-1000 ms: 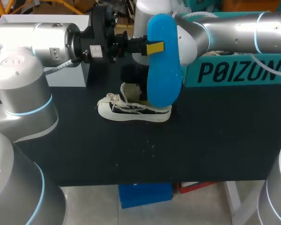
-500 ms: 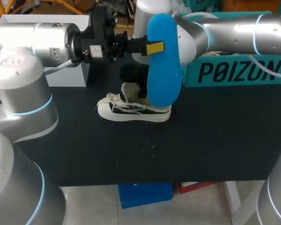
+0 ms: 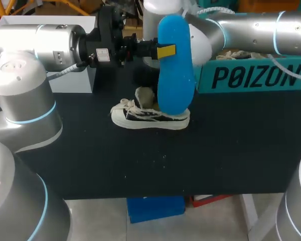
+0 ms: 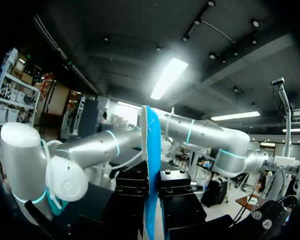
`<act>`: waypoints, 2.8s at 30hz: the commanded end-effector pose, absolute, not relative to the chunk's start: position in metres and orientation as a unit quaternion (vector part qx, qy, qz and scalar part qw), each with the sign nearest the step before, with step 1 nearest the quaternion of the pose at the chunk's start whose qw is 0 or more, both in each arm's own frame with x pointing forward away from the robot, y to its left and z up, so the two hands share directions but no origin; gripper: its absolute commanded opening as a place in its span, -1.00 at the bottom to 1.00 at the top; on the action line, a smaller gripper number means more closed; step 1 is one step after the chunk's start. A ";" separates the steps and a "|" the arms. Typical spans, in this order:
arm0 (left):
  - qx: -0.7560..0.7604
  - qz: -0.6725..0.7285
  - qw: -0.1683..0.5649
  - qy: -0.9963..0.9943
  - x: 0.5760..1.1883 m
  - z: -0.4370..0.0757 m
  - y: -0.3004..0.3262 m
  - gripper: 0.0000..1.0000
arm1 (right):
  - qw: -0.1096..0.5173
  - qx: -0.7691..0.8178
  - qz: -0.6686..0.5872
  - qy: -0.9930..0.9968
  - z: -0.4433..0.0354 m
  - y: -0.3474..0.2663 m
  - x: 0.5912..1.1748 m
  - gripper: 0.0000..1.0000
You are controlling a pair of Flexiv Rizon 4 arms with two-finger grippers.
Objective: Take the shoe out of the shoebox, open the shoe tongue, remove and reinsert the insole, then place the shoe into the shoebox
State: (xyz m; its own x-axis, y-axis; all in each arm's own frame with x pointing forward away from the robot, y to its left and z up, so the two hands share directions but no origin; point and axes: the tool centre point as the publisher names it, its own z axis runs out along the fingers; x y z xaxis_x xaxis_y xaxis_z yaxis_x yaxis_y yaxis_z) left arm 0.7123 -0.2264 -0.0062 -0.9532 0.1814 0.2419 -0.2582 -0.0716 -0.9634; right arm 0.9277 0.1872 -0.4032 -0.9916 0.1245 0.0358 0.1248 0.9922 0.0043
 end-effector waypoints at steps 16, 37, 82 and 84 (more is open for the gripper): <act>0.030 0.731 0.148 -0.665 0.712 -0.007 -0.228 -1.00 | 0.000 -0.641 -0.005 -0.767 -0.326 0.127 0.908 -1.00; 0.030 0.731 0.148 -0.665 0.712 -0.007 -0.228 -1.00 | -0.078 -0.730 0.027 -0.679 -0.352 0.158 0.917 -1.00; 0.030 0.731 0.148 -0.665 0.712 -0.007 -0.228 -1.00 | 0.227 -0.657 -0.335 -0.636 -0.290 0.136 0.899 1.00; 0.030 0.731 0.148 -0.665 0.712 -0.007 -0.228 -1.00 | 0.227 -0.657 -0.335 -0.636 -0.290 0.136 0.899 1.00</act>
State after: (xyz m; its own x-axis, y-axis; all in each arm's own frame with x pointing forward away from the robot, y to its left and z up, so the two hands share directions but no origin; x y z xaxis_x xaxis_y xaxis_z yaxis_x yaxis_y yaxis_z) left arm 0.7122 -0.2264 -0.0062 -0.9532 0.1813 0.2419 -0.2581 -0.0715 -0.9635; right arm 0.9096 0.1503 -0.2939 0.0607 0.9370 0.3440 0.9925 -0.0934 0.0794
